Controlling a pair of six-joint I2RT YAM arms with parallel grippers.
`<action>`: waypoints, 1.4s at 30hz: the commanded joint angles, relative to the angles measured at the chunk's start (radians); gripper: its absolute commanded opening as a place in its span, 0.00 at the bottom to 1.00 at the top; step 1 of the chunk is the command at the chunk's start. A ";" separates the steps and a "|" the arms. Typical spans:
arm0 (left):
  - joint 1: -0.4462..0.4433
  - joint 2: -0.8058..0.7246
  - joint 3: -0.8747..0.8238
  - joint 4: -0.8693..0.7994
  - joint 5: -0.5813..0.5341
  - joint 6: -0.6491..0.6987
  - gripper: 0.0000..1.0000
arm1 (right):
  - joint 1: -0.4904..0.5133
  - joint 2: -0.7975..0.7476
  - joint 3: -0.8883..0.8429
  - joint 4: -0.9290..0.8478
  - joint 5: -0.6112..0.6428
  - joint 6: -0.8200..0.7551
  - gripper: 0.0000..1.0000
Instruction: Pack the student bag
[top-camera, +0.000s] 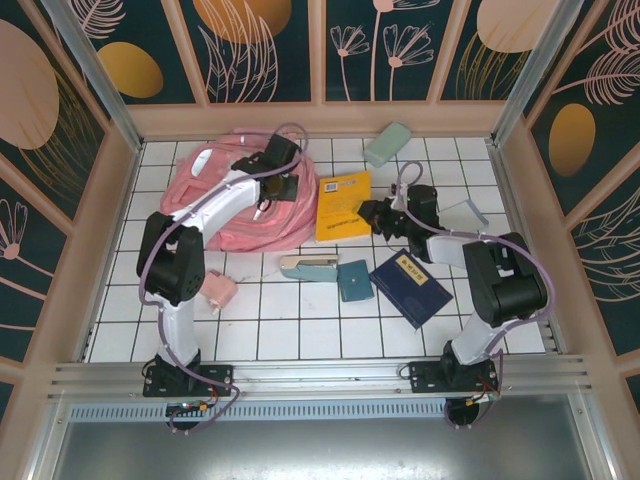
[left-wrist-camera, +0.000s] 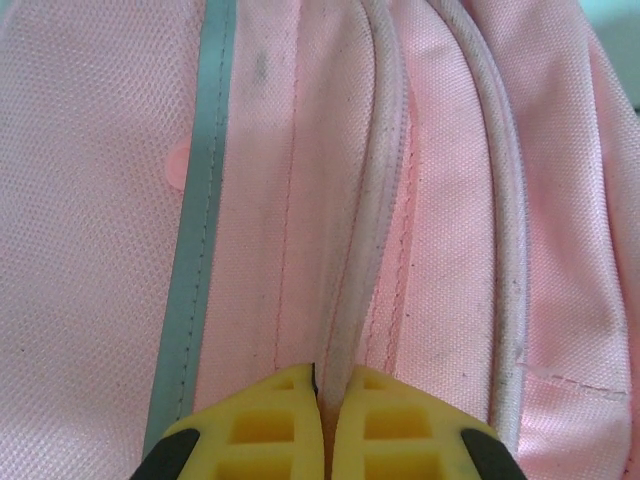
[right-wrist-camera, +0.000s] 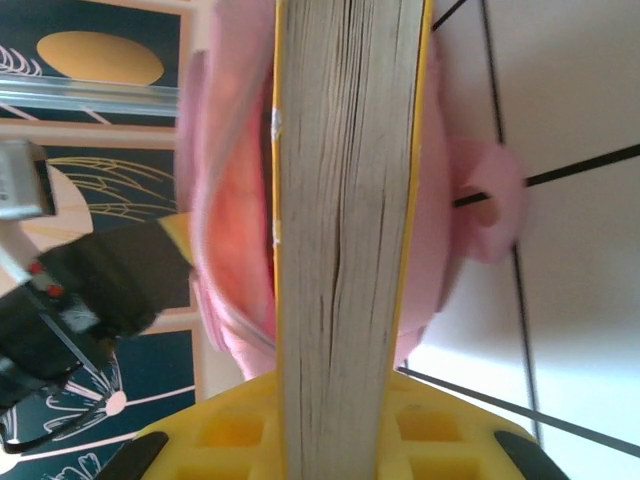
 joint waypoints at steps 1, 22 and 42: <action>0.029 -0.095 0.080 0.034 0.129 -0.071 0.00 | 0.044 0.034 0.080 0.182 0.017 0.064 0.00; 0.148 -0.152 0.116 0.141 0.462 -0.239 0.00 | 0.316 0.557 0.655 0.243 0.348 0.144 0.00; 0.229 -0.173 0.154 0.150 0.559 -0.267 0.00 | 0.352 0.707 0.966 -0.012 0.391 0.095 0.00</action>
